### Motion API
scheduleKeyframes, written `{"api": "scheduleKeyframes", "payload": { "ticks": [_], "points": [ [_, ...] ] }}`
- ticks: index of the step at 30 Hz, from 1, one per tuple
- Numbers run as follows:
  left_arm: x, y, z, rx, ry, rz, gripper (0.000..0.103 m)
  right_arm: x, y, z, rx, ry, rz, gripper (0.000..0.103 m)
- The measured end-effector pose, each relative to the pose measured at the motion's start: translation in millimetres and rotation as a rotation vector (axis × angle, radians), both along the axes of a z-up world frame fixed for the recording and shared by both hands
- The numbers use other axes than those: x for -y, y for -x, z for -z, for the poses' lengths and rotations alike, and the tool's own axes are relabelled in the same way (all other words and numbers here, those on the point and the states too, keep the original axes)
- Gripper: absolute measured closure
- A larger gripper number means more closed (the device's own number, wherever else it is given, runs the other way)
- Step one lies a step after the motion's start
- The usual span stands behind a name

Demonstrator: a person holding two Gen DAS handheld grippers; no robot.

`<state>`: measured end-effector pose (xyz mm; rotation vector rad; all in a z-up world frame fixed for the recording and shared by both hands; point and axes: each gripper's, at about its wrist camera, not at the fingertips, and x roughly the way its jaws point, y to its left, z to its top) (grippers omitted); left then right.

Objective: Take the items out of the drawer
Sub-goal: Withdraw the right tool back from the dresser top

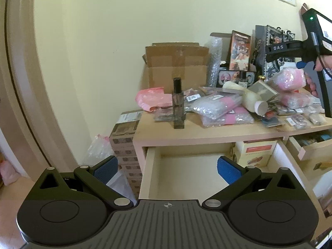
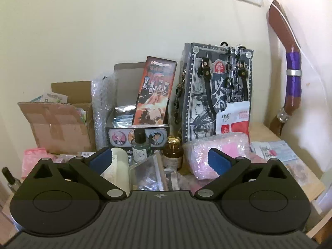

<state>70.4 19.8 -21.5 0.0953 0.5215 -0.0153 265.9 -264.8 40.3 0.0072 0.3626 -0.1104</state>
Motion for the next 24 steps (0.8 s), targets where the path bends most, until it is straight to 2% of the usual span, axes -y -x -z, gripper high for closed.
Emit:
{"api": "scheduleKeyframes", "payload": {
  "ticks": [2,11,18,24],
  "points": [
    [1.1,0.2,-0.3,0.005,0.002,0.002,0.0,-0.6,3.5,0.5,0.007,0.008,-0.004,0.002],
    [-1.3,-1.7,-7.8,0.056,0.043,-0.054,0.0,-1.7,36.5,-4.2,0.146,-0.041,0.025,0.002],
    [2.9,-0.1,-15.1,0.104,0.038,-0.061,0.0,2.9,67.9,-0.5,0.148,-0.126,0.007,0.002],
    [11.5,-2.0,-19.8,0.122,0.05,-0.072,0.0,1.2,92.3,7.7,0.134,-0.114,-0.025,0.002]
  ]
}}
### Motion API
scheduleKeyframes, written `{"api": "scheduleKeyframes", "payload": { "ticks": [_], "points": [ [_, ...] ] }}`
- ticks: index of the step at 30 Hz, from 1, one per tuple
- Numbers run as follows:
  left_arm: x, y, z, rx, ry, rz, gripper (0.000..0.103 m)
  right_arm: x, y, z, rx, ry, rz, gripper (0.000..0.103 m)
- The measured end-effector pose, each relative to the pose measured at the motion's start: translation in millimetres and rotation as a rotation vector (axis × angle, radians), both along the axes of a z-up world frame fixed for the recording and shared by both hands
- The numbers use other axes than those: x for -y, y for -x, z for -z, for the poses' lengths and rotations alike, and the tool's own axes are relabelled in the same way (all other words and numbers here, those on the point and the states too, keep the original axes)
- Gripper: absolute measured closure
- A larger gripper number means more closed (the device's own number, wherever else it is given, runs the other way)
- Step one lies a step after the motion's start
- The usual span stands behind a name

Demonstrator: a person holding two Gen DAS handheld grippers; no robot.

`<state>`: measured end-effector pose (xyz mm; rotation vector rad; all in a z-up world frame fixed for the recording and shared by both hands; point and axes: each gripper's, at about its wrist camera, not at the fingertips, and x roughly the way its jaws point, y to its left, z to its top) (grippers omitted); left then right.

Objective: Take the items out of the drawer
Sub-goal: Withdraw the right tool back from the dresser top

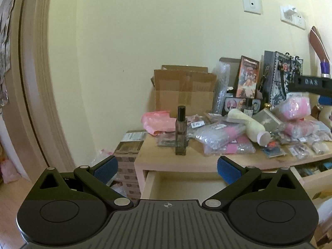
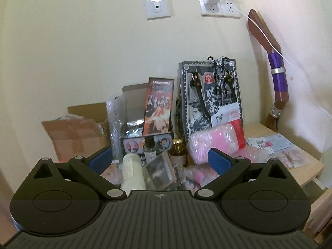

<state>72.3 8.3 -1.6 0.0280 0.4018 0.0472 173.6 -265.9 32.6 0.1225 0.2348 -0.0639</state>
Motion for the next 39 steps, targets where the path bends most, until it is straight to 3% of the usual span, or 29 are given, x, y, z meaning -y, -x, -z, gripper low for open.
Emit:
{"api": "scheduleKeyframes", "payload": {
  "ticks": [7,17,20,31,39],
  "points": [
    [16.2,6.7,-5.9,0.043,-0.014,0.0,0.0,-4.8,36.6,7.7,-0.033,-0.005,-0.039,0.002],
    [28.6,33.9,-15.2,0.101,0.05,0.0,0.0,-11.7,91.9,25.2,-0.08,-0.034,-0.059,0.002],
    [28.8,46.8,-17.5,0.115,0.035,0.015,0.0,-16.1,110.4,29.9,-0.101,-0.056,-0.046,0.002],
    [-13.8,113.7,-15.5,0.116,0.0,0.1,0.0,-72.3,202.9,45.2,-0.085,-0.035,0.023,0.002],
    [-40.4,163.7,-10.9,0.113,0.025,0.125,0.0,-106.8,265.3,45.1,-0.061,-0.018,0.019,0.002]
  ]
}}
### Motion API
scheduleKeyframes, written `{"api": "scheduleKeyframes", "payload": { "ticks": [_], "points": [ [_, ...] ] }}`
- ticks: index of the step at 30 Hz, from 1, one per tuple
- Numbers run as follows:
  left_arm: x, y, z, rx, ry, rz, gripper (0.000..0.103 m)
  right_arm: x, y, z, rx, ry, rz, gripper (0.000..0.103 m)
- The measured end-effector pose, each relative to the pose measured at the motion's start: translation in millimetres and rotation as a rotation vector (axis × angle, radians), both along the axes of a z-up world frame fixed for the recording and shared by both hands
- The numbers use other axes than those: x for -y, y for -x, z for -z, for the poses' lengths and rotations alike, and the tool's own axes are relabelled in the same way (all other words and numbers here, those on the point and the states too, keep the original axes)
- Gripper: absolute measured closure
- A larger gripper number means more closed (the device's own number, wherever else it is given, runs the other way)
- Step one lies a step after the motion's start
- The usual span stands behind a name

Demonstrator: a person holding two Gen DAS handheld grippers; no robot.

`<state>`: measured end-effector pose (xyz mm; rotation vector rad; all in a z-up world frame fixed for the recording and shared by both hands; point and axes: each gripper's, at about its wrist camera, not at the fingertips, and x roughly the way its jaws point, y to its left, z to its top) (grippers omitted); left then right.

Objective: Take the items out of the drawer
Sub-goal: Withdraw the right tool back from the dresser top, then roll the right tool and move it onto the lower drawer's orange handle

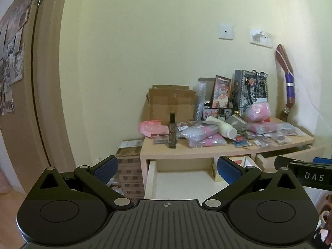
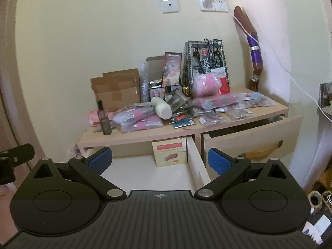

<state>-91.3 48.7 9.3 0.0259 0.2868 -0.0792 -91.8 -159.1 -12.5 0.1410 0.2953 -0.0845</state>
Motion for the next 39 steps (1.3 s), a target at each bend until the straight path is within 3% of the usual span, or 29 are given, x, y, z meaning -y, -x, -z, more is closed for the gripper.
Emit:
{"api": "scheduleKeyframes", "payload": {
  "ticks": [10,24,30,35,39],
  "points": [
    [-2.3,28.7,4.3,-0.014,0.023,-0.013,0.0,-12.2,41.4,-0.9,0.024,0.089,-0.041,0.002],
    [17.7,35.4,4.7,-0.052,0.027,-0.07,0.0,-11.4,39.4,10.1,-0.01,0.255,-0.166,0.002],
    [8.4,37.7,9.9,-0.074,0.02,-0.131,0.0,-32.2,31.3,41.2,-0.019,0.508,-0.265,0.002],
    [-5.2,39.8,15.9,-0.098,0.018,-0.182,0.0,-70.2,39.9,91.0,0.045,0.924,-0.414,0.002],
    [-12.8,40.3,17.9,-0.111,0.023,-0.207,0.0,-91.4,52.3,130.4,0.095,1.173,-0.549,0.002]
  ]
}}
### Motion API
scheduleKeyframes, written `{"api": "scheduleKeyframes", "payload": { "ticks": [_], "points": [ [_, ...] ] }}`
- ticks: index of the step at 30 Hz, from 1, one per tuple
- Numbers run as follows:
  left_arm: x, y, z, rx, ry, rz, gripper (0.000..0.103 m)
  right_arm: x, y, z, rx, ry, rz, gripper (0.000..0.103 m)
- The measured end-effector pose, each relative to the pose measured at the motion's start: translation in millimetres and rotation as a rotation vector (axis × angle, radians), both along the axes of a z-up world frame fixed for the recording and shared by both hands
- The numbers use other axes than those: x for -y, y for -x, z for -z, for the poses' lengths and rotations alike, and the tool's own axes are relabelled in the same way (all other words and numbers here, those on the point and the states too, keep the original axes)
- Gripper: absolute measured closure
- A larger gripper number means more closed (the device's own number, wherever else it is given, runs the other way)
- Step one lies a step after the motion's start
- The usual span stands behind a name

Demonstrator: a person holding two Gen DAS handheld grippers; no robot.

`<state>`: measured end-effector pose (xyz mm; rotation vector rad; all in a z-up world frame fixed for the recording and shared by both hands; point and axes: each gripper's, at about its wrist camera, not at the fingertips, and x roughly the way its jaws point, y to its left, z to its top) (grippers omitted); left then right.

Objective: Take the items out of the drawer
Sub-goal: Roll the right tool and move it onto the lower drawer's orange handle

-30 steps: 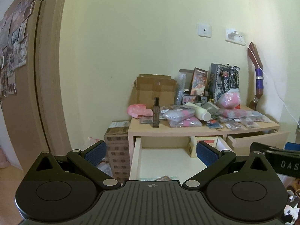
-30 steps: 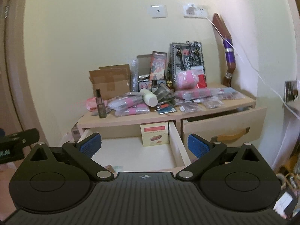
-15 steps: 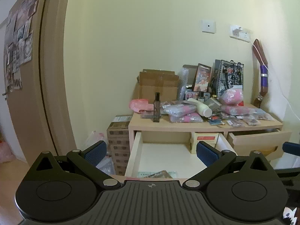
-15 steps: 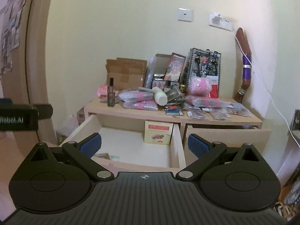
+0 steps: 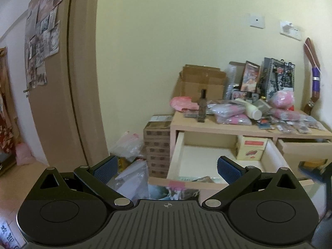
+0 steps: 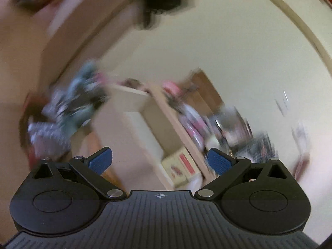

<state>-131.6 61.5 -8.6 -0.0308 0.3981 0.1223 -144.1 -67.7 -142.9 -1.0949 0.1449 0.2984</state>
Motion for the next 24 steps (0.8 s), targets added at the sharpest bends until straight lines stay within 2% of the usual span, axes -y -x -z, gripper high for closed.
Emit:
{"api": "scheduleKeyframes", "payload": {
  "ticks": [5,9,11,22,24],
  "points": [
    [-5.3,1.4,0.6,-0.004,0.001,-0.012,0.0,-17.8,3.1,41.6,0.029,0.21,-0.071,0.002],
    [-8.5,3.0,1.4,-0.011,0.002,-0.018,0.0,-25.2,0.6,67.3,0.077,0.33,-0.082,0.003],
    [-10.0,2.9,2.1,-0.015,0.004,-0.018,0.0,-28.1,-2.2,76.1,0.078,0.354,-0.074,0.004],
    [-16.6,7.1,5.0,-0.024,0.014,-0.012,0.0,-38.6,-17.3,93.0,0.052,0.344,0.04,0.006],
    [-17.0,8.4,4.8,-0.018,0.014,-0.006,0.0,-39.1,-19.2,96.9,0.061,0.355,0.041,0.013]
  ]
}}
